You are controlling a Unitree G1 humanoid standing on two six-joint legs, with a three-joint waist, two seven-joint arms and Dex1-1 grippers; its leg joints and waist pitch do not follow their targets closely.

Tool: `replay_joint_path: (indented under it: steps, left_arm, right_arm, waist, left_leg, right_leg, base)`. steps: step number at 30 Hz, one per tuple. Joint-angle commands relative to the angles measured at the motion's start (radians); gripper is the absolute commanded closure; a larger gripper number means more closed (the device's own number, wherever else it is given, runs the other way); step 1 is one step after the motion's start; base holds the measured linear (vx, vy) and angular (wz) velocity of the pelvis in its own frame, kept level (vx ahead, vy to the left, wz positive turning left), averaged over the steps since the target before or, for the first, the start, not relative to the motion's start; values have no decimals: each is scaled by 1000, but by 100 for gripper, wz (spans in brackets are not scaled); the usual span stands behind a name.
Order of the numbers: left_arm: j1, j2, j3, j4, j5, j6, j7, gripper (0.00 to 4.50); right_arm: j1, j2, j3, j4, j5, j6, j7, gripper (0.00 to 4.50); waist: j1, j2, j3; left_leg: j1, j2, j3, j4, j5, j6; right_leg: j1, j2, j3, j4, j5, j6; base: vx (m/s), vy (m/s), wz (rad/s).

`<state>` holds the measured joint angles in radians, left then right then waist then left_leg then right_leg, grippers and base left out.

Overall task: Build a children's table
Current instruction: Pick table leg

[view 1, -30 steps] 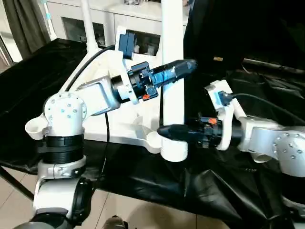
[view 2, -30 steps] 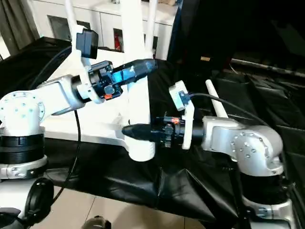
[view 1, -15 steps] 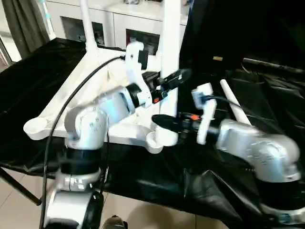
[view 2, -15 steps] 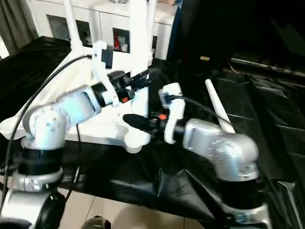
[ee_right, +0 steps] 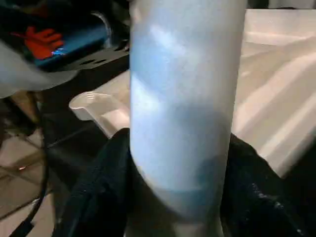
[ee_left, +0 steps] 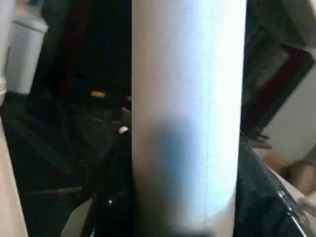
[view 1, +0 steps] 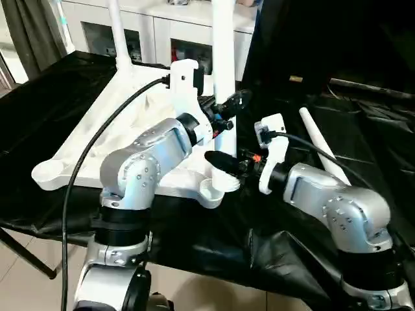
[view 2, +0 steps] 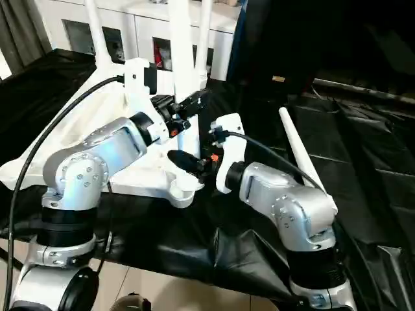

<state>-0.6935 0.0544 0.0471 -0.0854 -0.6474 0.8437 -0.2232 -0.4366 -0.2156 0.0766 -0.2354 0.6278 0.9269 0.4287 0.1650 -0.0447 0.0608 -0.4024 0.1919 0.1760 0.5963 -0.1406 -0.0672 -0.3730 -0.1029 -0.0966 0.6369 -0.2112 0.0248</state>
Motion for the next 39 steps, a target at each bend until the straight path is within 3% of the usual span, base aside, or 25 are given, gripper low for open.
replay_joint_path:
  steps: [1,2,4,6,8,9,12,13,16,19,23,24,26,27,28,30,33,34,38,39]
  left_arm:
    - [-2,1,-14,-6,-17,14,-37,261]
    - [-8,24,-28,3,-33,34,-85,261]
    - [-12,38,-29,6,-55,52,-121,261]
    - [-18,69,-24,2,-115,93,-204,261]
    - [-24,101,-6,-12,-199,144,-303,261]
    - [-24,101,-6,-12,-199,144,-303,261]
    - [-46,96,43,-12,-296,186,-363,261]
    - [-52,99,48,-13,-312,191,-382,261]
    - [-75,72,92,0,-410,207,-422,261]
    - [-78,51,104,3,-452,210,-420,261]
    - [-73,48,103,-5,-469,215,-429,261]
    - [-60,53,97,-20,-470,222,-439,261]
    - [-56,55,95,-22,-470,222,-441,261]
    - [-46,61,92,-27,-467,222,-443,261]
    - [-41,64,87,-29,-450,209,-438,261]
    - [-41,56,87,-19,-418,191,-396,261]
    - [-53,31,108,13,-403,183,-314,192]
    - [-51,20,117,21,-397,175,-282,192]
    - [-40,1,103,9,-349,144,-233,151]
    - [-37,4,85,-1,-307,125,-208,151]
  right_arm:
    - [-8,-15,-16,-41,41,19,41,169]
    - [-7,-58,-48,-49,96,63,90,154]
    - [-6,-86,-56,-50,114,80,120,140]
    - [-6,-140,-77,-40,164,128,189,139]
    - [-6,-196,-96,-29,239,193,277,139]
    - [-6,-196,-96,-29,239,193,277,139]
    - [-8,-238,-90,-41,278,215,352,139]
    - [-10,-245,-90,-44,292,225,361,139]
    - [-18,-270,-72,-51,316,248,395,166]
    - [-17,-265,-77,-48,327,256,396,196]
    - [-16,-261,-82,-47,335,262,396,209]
    - [-14,-258,-82,-49,341,263,396,215]
    - [-14,-257,-82,-50,343,263,395,234]
    - [-13,-254,-81,-49,347,261,387,234]
    - [-13,-245,-89,-43,352,257,376,238]
    - [-15,-231,-101,-33,356,251,357,244]
    - [-15,-218,-105,-27,343,237,337,249]
    - [-12,-211,-105,-24,332,225,325,251]
    - [-7,-192,-112,-17,319,204,299,253]
    - [-8,-184,-107,-15,295,188,279,253]
  waist:
    - [-5,14,-76]
    - [-5,8,-75]
    - [0,12,-75]
    - [1,3,-76]
    - [4,7,-76]
    - [4,8,-76]
    - [4,-1,-76]
    - [5,5,-74]
    - [4,8,-71]
    - [5,5,-70]
    - [6,3,-69]
    - [5,-7,-70]
    - [5,-2,-70]
    - [3,-13,-71]
    - [3,-14,-72]
    - [2,-10,-73]
    - [3,-10,-73]
    - [5,-6,-73]
    - [6,-9,-74]
    - [6,-4,-75]
  left_leg:
    - [34,39,-23,-84,-319,-114]
    - [34,40,-22,-84,-314,-112]
    - [36,39,-21,-83,-306,-107]
    - [32,38,-20,-82,-286,-100]
    - [32,37,-17,-79,-269,-92]
    - [32,36,-16,-77,-266,-91]
    - [31,37,-15,-75,-257,-87]
    - [32,38,-14,-76,-261,-85]
    - [34,39,-16,-77,-294,-87]
    - [36,40,-18,-78,-313,-95]
    - [38,41,-19,-80,-331,-99]
    - [36,41,-18,-79,-323,-97]
    - [34,42,-20,-81,-310,-99]
    - [34,43,-18,-81,-305,-99]
    - [32,42,-18,-82,-290,-97]
    - [31,43,-18,-82,-276,-99]
    - [33,43,-16,-80,-276,-104]
    - [33,43,-17,-81,-276,-108]
    - [30,43,-18,-83,-275,-108]
    - [30,44,-20,-84,-274,-110]
  right_leg:
    - [26,-54,52,-91,-201,-59]
    - [27,-53,52,-91,-192,-63]
    - [28,-52,53,-87,-178,-67]
    - [33,-54,52,-86,-173,-73]
    - [32,-55,53,-85,-172,-96]
    - [33,-55,53,-84,-169,-104]
    - [34,-57,53,-83,-175,-129]
    - [32,-57,54,-87,-194,-132]
    - [30,-58,53,-95,-260,-119]
    - [27,-59,53,-99,-305,-104]
    - [24,-60,53,-104,-344,-91]
    - [25,-60,53,-105,-350,-83]
    - [25,-60,53,-104,-345,-75]
    - [25,-59,53,-105,-339,-69]
    - [26,-59,53,-102,-329,-69]
    - [25,-59,53,-99,-306,-73]
    - [25,-58,54,-98,-277,-80]
    - [24,-59,54,-99,-279,-78]
    - [29,-59,54,-101,-272,-63]
    - [28,-58,54,-100,-267,-56]
  base:
    - [0,0,0]
    - [0,0,0]
    - [0,0,0]
    - [0,0,0]
    - [0,0,0]
    - [0,0,0]
    - [0,0,0]
    - [0,0,0]
    - [0,0,0]
    - [0,0,0]
    - [0,0,0]
    - [0,0,0]
    - [0,0,0]
    - [0,0,0]
    - [0,0,0]
    - [0,0,0]
    - [0,0,0]
    - [0,0,0]
    - [0,0,0]
    - [0,0,0]
